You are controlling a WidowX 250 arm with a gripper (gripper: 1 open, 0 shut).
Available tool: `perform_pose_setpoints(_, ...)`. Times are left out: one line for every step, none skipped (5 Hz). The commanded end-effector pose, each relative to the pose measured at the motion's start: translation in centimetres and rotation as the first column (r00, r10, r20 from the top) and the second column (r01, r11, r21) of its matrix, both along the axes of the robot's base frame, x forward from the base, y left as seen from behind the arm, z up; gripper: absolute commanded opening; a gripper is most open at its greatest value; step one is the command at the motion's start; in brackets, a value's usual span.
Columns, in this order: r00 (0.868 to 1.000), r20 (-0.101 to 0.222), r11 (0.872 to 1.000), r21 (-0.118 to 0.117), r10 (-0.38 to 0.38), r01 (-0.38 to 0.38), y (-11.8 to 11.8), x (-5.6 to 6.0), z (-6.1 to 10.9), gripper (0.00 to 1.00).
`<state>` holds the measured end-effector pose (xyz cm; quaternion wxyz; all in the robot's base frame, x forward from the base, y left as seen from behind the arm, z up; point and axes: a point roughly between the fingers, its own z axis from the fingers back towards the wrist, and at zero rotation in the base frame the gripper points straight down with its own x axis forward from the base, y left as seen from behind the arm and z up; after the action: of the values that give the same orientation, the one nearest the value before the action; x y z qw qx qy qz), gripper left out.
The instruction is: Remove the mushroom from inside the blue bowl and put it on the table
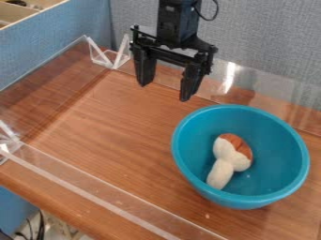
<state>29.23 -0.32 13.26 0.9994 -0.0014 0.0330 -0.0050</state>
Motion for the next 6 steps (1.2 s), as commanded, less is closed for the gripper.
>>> perform_pose_setpoints(0.999,0.001,0.999,-0.008,-0.051,0.051,-1.5,0.0,-0.5,1.00)
perform_pose_setpoints(0.994,0.002,0.994,-0.015,-0.105,0.105,-3.2,-0.1,-1.1,1.00)
perform_pose_setpoints(0.983,0.011,0.983,-0.024,-0.182,0.182,-5.7,-0.5,-1.9,1.00)
perform_pose_setpoints(0.961,0.025,0.960,-0.029,-0.277,0.278,-8.6,-1.0,-2.8,1.00)
perform_pose_setpoints(0.929,0.026,0.929,-0.030,-0.369,0.370,-10.2,-1.6,-4.8,1.00)
perform_pose_setpoints(0.926,0.010,0.926,-0.032,-0.377,0.377,-10.4,-1.7,-6.7,1.00)
